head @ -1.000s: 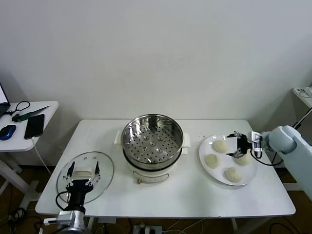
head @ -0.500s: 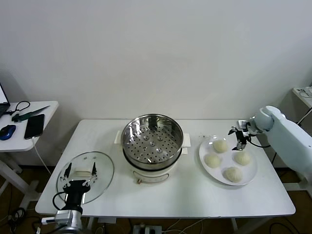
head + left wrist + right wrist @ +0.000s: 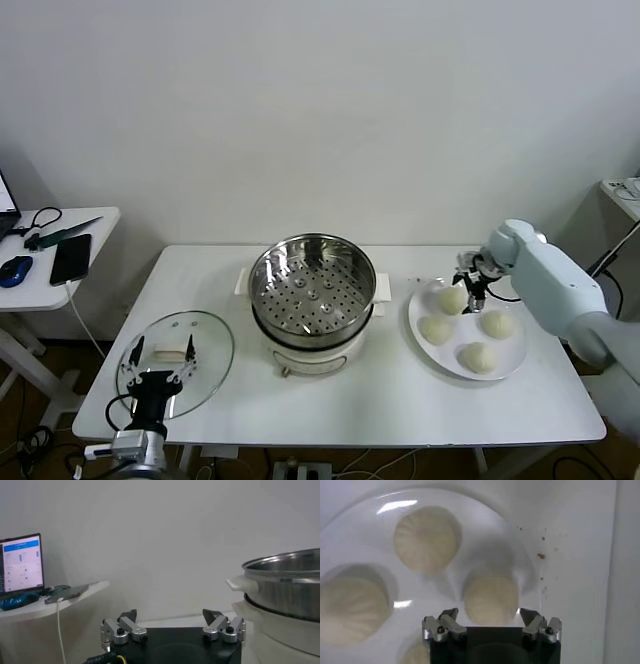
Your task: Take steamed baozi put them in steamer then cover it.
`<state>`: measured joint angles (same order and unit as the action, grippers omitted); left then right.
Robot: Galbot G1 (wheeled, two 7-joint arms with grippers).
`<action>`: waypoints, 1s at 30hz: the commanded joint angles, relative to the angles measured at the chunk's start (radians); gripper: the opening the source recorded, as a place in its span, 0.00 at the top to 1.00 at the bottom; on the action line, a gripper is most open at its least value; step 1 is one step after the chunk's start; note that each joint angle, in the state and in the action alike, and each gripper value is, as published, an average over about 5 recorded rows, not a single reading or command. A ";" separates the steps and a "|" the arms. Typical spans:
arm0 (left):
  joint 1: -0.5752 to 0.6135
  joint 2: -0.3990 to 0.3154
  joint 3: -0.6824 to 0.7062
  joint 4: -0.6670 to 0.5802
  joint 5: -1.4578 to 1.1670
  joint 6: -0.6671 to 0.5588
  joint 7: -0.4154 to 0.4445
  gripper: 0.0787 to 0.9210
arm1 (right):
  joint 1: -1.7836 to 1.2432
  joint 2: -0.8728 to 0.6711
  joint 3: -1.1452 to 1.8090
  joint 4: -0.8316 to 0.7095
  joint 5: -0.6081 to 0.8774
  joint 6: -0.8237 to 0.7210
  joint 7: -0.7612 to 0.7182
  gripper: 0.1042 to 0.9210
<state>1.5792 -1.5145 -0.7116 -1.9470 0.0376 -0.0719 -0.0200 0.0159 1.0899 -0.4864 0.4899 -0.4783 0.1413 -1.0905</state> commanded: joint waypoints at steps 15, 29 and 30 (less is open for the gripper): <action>0.007 -0.001 -0.002 0.006 0.010 -0.006 -0.001 0.12 | 0.010 0.070 0.051 -0.109 -0.096 0.037 -0.015 0.19; 0.014 -0.001 -0.001 -0.001 0.012 -0.007 0.000 0.12 | 0.070 0.012 -0.044 -0.004 0.016 0.065 -0.049 0.28; 0.015 -0.001 -0.002 -0.002 0.012 -0.008 0.000 0.12 | 0.090 -0.008 -0.088 0.036 0.058 0.064 -0.057 0.28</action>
<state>1.5908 -1.5159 -0.7134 -1.9453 0.0496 -0.0794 -0.0207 0.0574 1.1293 -0.4663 0.4256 -0.5280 0.1976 -1.1280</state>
